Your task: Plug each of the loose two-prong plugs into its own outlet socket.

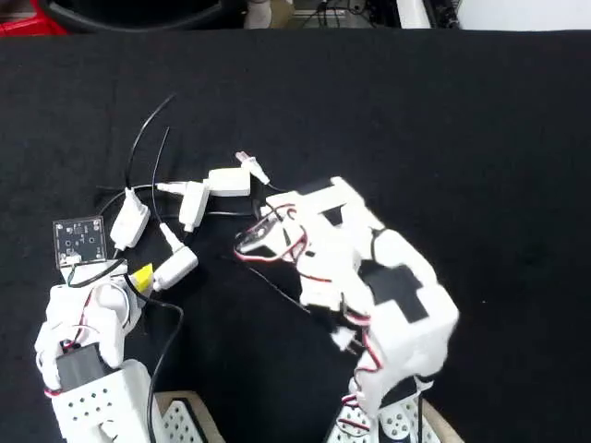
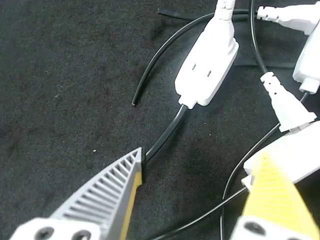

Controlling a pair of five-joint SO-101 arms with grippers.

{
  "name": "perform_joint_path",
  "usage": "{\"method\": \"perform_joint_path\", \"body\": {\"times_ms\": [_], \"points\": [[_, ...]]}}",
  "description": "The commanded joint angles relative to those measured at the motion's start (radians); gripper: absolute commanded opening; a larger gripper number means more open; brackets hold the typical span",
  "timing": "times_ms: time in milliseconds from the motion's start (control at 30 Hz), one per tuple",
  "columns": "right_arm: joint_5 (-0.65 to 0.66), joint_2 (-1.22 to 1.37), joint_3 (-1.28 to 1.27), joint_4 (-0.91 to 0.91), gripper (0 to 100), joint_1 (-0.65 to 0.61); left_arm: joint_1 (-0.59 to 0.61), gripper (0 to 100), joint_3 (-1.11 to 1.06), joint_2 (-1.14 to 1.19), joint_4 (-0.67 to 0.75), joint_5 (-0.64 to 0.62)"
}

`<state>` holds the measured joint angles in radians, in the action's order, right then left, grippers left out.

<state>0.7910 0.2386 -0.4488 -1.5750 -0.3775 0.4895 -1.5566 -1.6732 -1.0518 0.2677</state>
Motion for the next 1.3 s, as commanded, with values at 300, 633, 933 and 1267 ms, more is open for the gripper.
{"method": "perform_joint_path", "body": {"times_ms": [300, 633, 933, 1267], "points": [[-0.127, -0.533, 0.079, -0.137, 1.1, -0.031, -0.012, 34, 0.005, -0.008, 0.018, 0.002], [-0.097, -0.323, -0.277, 0.155, 18.7, -0.023, -0.012, 34, 0.004, -0.008, 0.018, 0.002], [-0.094, -0.096, -0.280, 0.292, 19.4, -0.023, -0.012, 34, 0.004, -0.008, 0.018, 0.002], [-0.097, -0.035, -0.271, 0.255, 19.4, -0.031, -0.012, 34, 0.004, -0.008, 0.018, 0.002]]}}
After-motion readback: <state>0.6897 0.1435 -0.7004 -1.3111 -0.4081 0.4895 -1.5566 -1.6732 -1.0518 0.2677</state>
